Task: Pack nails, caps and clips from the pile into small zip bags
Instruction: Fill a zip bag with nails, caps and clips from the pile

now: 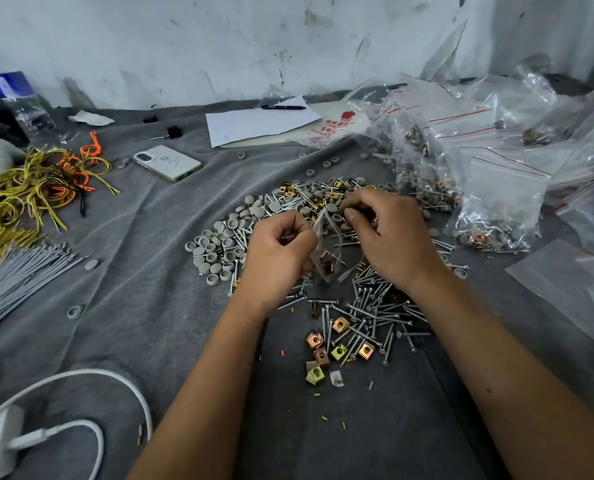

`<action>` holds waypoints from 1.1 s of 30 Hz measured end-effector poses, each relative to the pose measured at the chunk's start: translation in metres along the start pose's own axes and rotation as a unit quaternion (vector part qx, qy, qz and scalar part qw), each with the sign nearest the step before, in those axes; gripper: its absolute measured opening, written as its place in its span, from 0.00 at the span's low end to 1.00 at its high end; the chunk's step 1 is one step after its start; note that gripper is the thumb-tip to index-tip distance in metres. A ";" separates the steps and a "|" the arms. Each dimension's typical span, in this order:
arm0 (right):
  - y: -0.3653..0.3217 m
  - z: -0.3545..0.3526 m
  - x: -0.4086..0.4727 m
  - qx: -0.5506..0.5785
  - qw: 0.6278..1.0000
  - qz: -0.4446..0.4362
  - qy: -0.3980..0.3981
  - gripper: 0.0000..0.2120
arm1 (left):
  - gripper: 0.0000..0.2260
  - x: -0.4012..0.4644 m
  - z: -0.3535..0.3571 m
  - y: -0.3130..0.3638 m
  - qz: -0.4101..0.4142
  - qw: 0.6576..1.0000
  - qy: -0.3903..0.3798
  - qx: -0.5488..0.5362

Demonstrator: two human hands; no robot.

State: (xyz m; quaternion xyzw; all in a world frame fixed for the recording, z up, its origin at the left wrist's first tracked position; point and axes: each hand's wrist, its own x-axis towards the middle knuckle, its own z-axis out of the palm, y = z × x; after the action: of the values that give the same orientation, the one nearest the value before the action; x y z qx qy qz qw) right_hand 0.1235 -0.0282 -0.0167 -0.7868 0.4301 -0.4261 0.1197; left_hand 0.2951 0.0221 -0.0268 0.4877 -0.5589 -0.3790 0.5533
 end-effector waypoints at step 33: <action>0.006 0.025 0.004 -0.234 0.964 -0.004 -0.129 0.16 | 0.12 0.007 -0.020 0.007 -0.150 0.946 0.234 -0.165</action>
State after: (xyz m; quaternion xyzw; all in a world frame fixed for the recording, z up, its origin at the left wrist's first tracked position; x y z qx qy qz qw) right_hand 0.1403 -0.0399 -0.0330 -0.8430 0.4956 -0.2085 -0.0152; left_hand 0.3144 0.0191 -0.0163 0.5427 -0.2633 -0.4201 0.6780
